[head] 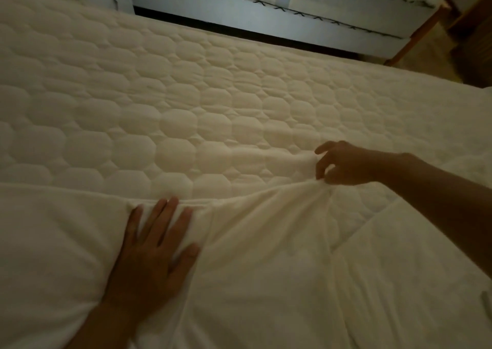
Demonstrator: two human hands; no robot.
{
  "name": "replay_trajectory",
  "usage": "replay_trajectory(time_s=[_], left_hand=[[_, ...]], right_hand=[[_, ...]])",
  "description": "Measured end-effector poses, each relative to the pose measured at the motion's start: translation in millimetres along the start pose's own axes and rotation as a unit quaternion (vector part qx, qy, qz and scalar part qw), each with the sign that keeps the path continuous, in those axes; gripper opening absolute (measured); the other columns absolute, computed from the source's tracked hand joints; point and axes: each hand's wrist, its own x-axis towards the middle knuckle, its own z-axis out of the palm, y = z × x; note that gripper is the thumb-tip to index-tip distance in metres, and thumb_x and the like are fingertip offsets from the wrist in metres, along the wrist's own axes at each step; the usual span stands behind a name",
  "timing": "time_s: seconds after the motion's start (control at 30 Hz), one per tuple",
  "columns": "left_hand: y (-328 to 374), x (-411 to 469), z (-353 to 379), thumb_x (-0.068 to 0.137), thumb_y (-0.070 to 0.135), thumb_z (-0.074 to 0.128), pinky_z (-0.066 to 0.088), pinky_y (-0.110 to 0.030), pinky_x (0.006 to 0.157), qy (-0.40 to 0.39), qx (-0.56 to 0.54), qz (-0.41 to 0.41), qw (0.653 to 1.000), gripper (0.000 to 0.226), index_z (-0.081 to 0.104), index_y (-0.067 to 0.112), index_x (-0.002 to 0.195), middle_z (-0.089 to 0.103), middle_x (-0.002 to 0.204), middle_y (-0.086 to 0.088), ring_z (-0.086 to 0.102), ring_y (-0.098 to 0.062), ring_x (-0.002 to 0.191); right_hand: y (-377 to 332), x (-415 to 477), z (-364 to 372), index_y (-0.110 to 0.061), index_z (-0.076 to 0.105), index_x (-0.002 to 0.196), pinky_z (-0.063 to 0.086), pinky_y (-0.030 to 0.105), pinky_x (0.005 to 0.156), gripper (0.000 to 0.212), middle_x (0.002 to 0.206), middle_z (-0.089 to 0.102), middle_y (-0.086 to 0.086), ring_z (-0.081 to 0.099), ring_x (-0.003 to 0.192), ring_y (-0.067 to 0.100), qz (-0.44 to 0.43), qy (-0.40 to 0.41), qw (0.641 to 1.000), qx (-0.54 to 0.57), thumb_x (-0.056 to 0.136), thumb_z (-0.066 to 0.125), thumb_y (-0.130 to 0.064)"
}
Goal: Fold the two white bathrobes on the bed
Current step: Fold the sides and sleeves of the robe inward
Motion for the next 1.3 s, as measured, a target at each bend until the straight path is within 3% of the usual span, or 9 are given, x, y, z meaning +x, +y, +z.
replay_trajectory(time_s=[0.07,0.17,0.37,0.53,0.63,0.77,0.93,1.13,1.3], left_hand=[[-1,1,3,0.096,0.048,0.043,0.022,-0.064,0.116,0.003,0.007,-0.001,1.000,0.061,0.050,0.013,0.146,0.039,0.156,-0.015,0.037,-0.033,0.145],[-1,1,5,0.095,0.048,0.045,0.022,-0.063,0.117,0.002,0.017,-0.002,1.000,0.061,0.051,0.014,0.145,0.040,0.156,-0.015,0.037,-0.031,0.146],[-2,1,3,0.096,0.048,0.041,0.020,-0.060,0.119,-0.012,0.011,-0.004,1.000,0.061,0.046,0.018,0.149,0.037,0.158,-0.012,0.034,-0.027,0.147],[-3,1,2,0.098,0.047,0.038,0.021,-0.059,0.118,-0.028,0.019,-0.012,0.999,0.058,0.044,0.021,0.150,0.036,0.159,-0.011,0.033,-0.026,0.148],[3,6,-5,0.101,0.048,0.030,0.017,-0.056,0.120,-0.062,0.035,-0.041,0.997,0.058,0.038,0.026,0.154,0.031,0.162,-0.007,0.029,-0.024,0.150],[0,9,-7,0.101,0.053,0.025,0.015,-0.053,0.122,-0.092,0.062,-0.053,0.992,0.059,0.030,0.031,0.156,0.023,0.165,-0.008,0.024,-0.026,0.151],[1,6,1,0.101,0.053,0.024,0.011,-0.053,0.123,-0.092,0.079,-0.061,0.991,0.062,0.024,0.030,0.158,0.017,0.167,-0.010,0.018,-0.028,0.153],[0,5,-4,0.100,0.052,0.023,0.011,-0.053,0.123,-0.094,0.082,-0.053,0.991,0.063,0.025,0.028,0.158,0.019,0.166,-0.012,0.019,-0.029,0.153],[3,5,-4,0.100,0.053,0.018,0.009,-0.055,0.122,-0.117,0.091,-0.064,0.987,0.064,0.024,0.028,0.158,0.017,0.166,-0.012,0.017,-0.029,0.153]], right_hand=[[-5,3,5,-0.034,0.073,0.086,0.036,0.041,0.115,0.030,0.145,0.049,-0.002,0.043,0.134,0.023,0.018,0.011,0.990,0.142,0.095,0.057,-0.011],[-27,2,27,-0.017,0.078,0.098,0.049,0.039,0.096,0.033,0.121,0.065,0.002,0.059,0.112,0.023,0.000,0.077,0.963,0.259,0.101,0.053,-0.037],[2,9,56,-0.022,0.077,0.075,0.043,0.039,0.097,0.088,0.089,0.070,-0.006,0.059,0.098,0.020,-0.023,0.164,0.984,-0.059,0.093,0.010,-0.075],[-52,34,47,-0.014,0.070,0.106,0.035,0.052,0.107,0.038,0.115,0.066,0.017,0.058,0.109,0.039,0.179,0.337,0.923,0.040,0.096,0.051,-0.045],[-129,19,51,-0.015,0.066,0.123,0.032,0.056,0.111,0.046,0.126,0.066,0.016,0.059,0.118,0.037,0.117,0.459,0.866,0.161,0.099,0.044,-0.047],[-173,4,108,-0.032,0.019,0.160,-0.002,0.053,0.124,0.077,0.168,0.017,0.007,0.014,0.155,0.024,0.052,0.265,0.960,0.079,0.095,0.007,-0.072],[-121,13,118,-0.032,-0.005,0.160,-0.014,0.057,0.121,0.074,0.168,-0.015,0.008,-0.017,0.154,0.024,0.226,0.257,0.930,0.133,0.097,0.005,-0.069],[-191,-54,170,-0.040,-0.003,0.159,-0.005,0.054,0.123,0.073,0.169,-0.010,0.006,-0.004,0.156,0.024,0.088,0.279,0.949,0.116,0.096,0.011,-0.073],[-135,-66,191,-0.033,-0.003,0.160,-0.001,0.060,0.122,0.073,0.170,0.002,0.010,0.001,0.156,0.026,0.358,0.206,0.876,0.249,0.097,0.012,-0.067]])
